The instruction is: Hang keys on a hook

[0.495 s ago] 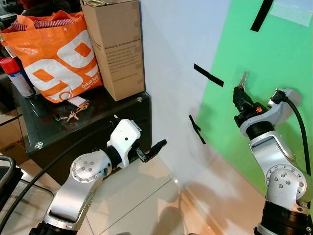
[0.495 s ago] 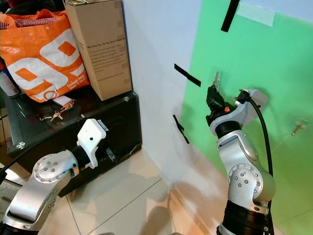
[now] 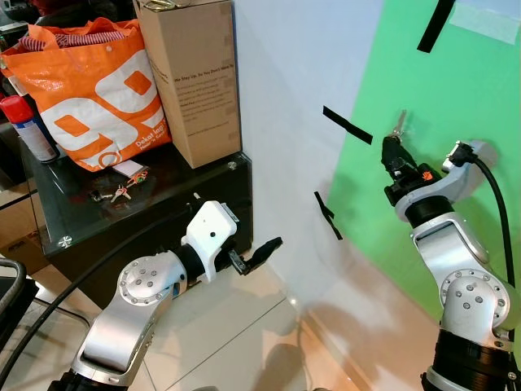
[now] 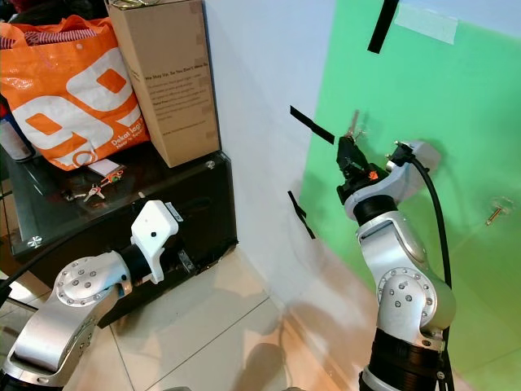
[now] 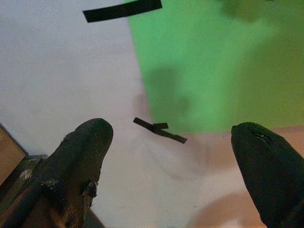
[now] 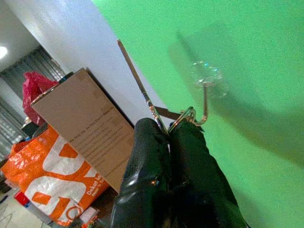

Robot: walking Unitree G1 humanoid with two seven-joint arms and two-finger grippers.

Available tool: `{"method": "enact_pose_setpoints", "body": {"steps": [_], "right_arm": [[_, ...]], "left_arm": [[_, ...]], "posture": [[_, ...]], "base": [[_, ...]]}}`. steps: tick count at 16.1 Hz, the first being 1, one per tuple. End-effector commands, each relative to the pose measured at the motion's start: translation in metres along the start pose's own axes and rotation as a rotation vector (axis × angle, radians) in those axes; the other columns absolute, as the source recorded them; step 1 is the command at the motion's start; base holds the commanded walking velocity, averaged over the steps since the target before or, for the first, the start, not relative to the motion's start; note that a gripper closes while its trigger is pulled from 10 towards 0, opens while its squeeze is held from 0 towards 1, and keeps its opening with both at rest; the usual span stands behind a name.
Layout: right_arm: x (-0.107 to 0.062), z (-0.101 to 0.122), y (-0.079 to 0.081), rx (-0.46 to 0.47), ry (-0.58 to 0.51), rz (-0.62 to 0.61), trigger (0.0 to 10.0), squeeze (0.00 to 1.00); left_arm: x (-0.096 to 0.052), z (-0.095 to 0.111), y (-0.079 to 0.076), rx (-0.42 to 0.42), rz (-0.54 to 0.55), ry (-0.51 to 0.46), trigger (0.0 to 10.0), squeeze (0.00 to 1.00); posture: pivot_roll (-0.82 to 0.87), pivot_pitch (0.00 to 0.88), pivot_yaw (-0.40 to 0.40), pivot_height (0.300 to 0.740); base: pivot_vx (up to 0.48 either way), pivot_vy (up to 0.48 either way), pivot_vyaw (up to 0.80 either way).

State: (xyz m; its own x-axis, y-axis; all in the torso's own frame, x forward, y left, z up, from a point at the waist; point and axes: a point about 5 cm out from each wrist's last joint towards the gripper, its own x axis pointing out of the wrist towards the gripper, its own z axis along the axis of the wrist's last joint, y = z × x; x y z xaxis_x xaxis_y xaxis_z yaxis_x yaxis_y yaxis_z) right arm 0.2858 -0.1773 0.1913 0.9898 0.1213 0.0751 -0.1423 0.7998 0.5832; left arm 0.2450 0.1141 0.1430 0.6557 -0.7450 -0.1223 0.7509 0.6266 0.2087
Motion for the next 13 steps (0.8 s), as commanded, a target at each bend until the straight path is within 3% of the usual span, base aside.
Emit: {"method": "enact_pose_setpoints", "body": {"steps": [1, 5, 13], "right_arm": [[0.003, 0.0, 0.006, 0.007, 0.009, 0.027, 10.0, 0.0], [0.005, -0.002, 0.002, 0.009, 0.021, 0.002, 10.0, 0.0], [-0.015, -0.013, -0.02, -0.037, 0.097, -0.088, 10.0, 0.0]], "left_arm": [[-0.001, 0.0, -0.002, -0.003, -0.016, 0.007, 10.0, 0.36], [-0.004, 0.0, -0.004, -0.032, -0.057, 0.014, 10.0, 0.37], [-0.006, -0.003, -0.005, -0.034, -0.088, 0.044, 10.0, 0.37]], "posture": [[0.01, 0.0, 0.028, 0.74], [0.01, 0.0, 0.026, 0.74], [0.0, 0.0, 0.044, 0.74]], "base": [[0.0, 0.0, 0.0], [0.0, 0.0, 0.0], [0.0, 0.0, 0.0]]}}
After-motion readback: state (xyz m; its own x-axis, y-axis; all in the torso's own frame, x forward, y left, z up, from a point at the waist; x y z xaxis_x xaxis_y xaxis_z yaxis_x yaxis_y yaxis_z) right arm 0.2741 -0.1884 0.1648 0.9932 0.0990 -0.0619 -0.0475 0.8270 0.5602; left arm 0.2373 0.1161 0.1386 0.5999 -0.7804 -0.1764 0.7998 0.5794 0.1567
